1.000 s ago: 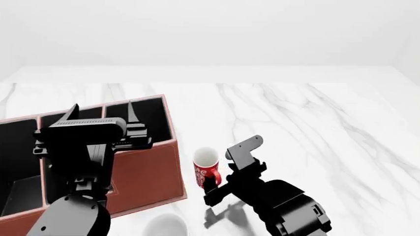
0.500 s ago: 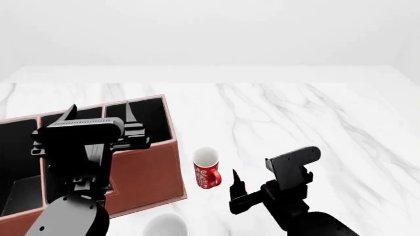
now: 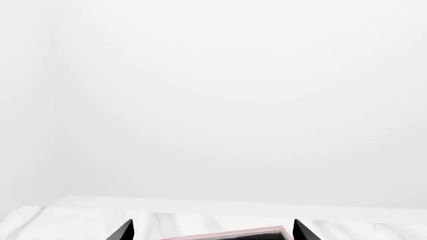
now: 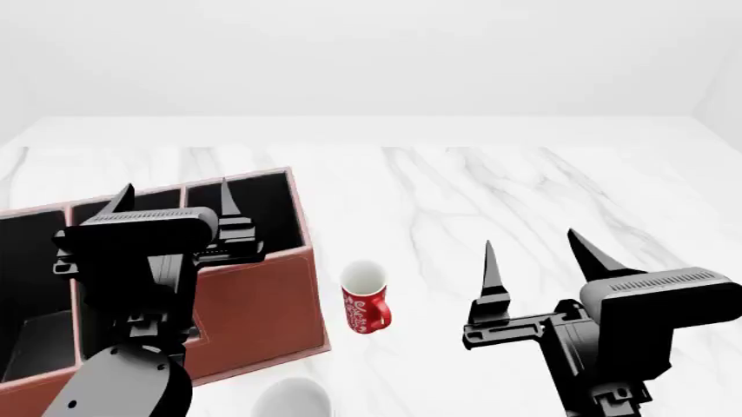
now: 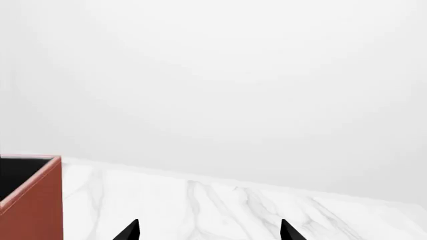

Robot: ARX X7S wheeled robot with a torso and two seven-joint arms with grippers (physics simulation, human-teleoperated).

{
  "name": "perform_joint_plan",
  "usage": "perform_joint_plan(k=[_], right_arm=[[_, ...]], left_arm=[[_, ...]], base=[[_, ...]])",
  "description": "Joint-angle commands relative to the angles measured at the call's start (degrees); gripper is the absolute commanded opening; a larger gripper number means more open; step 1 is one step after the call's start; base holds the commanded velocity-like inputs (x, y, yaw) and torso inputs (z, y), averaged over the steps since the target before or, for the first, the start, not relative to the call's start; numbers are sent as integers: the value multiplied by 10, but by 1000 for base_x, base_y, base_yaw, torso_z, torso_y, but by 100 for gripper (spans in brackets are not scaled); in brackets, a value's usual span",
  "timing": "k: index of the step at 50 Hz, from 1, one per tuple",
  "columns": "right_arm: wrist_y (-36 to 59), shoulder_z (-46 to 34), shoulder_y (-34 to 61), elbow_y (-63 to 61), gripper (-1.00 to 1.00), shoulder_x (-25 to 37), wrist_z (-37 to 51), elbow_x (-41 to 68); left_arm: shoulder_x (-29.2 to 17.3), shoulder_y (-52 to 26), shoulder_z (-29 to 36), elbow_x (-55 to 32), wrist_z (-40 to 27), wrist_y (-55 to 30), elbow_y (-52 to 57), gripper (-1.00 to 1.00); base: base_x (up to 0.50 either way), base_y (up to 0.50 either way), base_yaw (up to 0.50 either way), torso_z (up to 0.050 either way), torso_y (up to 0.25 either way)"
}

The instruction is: Pick up the red mug and place it to the right of the caddy.

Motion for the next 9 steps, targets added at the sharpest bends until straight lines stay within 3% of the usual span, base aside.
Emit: perform_joint_plan(k=[1, 9], right_arm=[[-11, -5, -6, -10, 100, 5, 6, -6], [-16, -13, -6, -3, 100, 5, 4, -8]], left_arm=[[-2, 1, 2, -1, -2, 3, -2, 100], [-3, 3, 3, -1, -3, 6, -4, 100]], base=[[0, 0, 0, 0, 0], [0, 0, 0, 0, 0]])
